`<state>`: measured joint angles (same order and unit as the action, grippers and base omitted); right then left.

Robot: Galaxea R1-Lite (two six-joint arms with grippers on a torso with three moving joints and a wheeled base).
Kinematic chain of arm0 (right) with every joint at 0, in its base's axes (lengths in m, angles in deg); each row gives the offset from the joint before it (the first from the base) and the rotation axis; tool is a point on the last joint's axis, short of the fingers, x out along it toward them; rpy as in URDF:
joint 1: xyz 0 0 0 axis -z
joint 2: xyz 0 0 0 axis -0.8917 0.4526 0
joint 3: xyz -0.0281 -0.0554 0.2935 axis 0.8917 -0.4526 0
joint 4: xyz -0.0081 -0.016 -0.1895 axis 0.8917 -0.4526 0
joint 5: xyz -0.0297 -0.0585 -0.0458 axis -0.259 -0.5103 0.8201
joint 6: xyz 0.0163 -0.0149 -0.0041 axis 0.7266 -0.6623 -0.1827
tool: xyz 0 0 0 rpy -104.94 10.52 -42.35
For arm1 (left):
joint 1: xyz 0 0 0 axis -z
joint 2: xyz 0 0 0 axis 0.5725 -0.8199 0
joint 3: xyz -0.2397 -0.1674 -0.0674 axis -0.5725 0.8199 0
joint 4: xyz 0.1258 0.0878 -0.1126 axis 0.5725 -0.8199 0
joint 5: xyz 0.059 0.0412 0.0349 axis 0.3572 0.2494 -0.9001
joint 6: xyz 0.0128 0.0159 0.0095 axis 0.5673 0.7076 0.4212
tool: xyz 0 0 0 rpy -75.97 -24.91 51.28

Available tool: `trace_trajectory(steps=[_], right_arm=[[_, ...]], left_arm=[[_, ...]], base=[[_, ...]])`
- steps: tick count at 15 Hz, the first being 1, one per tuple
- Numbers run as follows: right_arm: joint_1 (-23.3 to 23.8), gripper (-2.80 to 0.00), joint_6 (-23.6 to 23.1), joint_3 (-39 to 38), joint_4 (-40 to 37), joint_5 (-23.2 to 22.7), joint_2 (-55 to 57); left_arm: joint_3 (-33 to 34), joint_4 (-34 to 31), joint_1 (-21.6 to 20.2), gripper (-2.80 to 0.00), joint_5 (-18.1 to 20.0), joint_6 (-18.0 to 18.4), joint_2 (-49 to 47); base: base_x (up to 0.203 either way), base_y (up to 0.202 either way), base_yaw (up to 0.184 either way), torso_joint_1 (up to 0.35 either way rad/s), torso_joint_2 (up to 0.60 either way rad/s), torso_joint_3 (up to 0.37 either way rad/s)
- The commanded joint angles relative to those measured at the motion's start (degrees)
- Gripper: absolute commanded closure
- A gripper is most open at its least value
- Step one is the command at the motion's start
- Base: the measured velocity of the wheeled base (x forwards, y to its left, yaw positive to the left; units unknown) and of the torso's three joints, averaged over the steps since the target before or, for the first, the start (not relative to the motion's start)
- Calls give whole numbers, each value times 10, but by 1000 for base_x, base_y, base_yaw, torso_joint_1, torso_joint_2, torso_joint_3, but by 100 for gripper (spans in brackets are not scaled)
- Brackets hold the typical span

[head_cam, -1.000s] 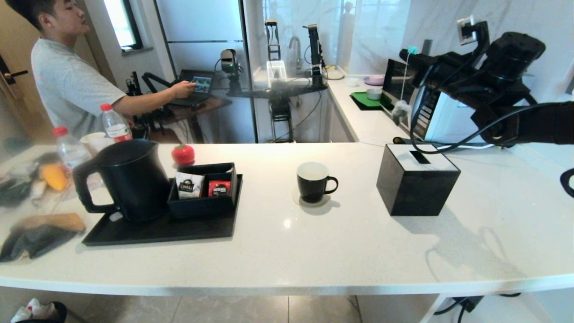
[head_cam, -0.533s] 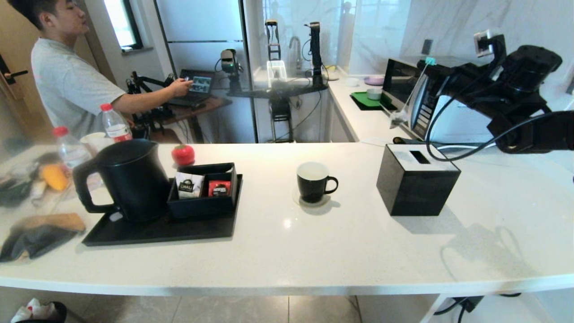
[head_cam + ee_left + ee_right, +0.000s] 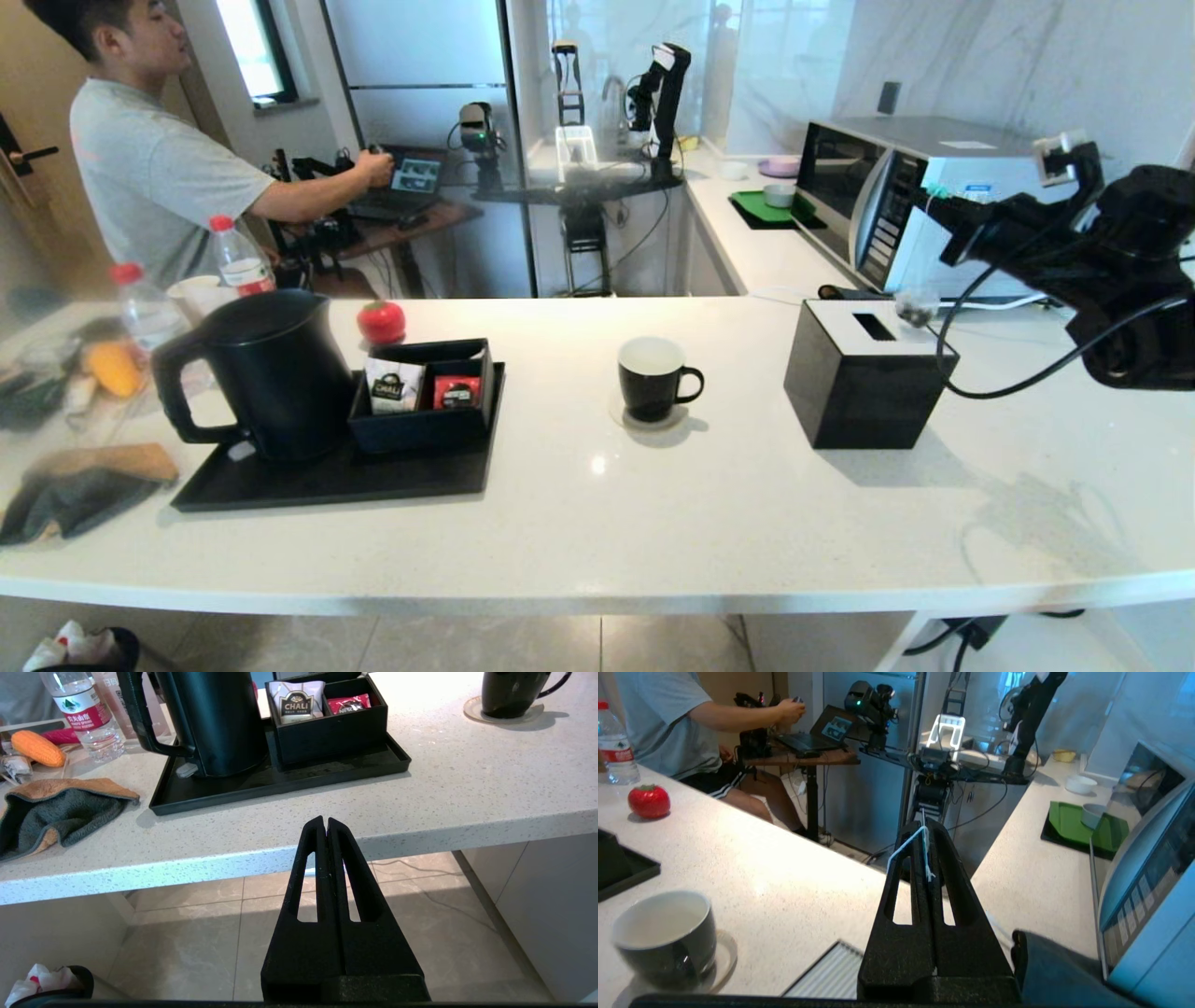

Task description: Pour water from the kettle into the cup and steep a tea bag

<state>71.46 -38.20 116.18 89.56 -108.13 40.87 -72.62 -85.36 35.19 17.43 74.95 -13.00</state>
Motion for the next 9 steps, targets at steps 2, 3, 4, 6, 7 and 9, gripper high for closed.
trace_trajectory(steps=[2, 3, 4, 6, 7, 9], right_arm=[[20, 0, 1, -92, 45, -27, -37], [22, 0, 2, -106, 57, -32, -48], [23, 0, 2, -105, 57, -34, -54], [22, 0, 3, -102, 55, -34, -55], [21, 0, 3, -101, 54, -35, -56], [12, 0, 4, -87, 50, -43, -58]], left_arm=[[0, 0, 0, 0, 0, 0, 0], [0, 1, 0, 0, 0, 0, 0], [0, 1, 0, 0, 0, 0, 0], [0, 1, 0, 0, 0, 0, 0], [0, 0, 0, 0, 0, 0, 0], [0, 1, 0, 0, 0, 0, 0]], base=[[0, 0, 0, 0, 0, 0], [0, 0, 0, 0, 0, 0], [0, 0, 0, 0, 0, 0], [0, 0, 0, 0, 0, 0], [0, 0, 0, 0, 0, 0], [0, 0, 0, 0, 0, 0]])
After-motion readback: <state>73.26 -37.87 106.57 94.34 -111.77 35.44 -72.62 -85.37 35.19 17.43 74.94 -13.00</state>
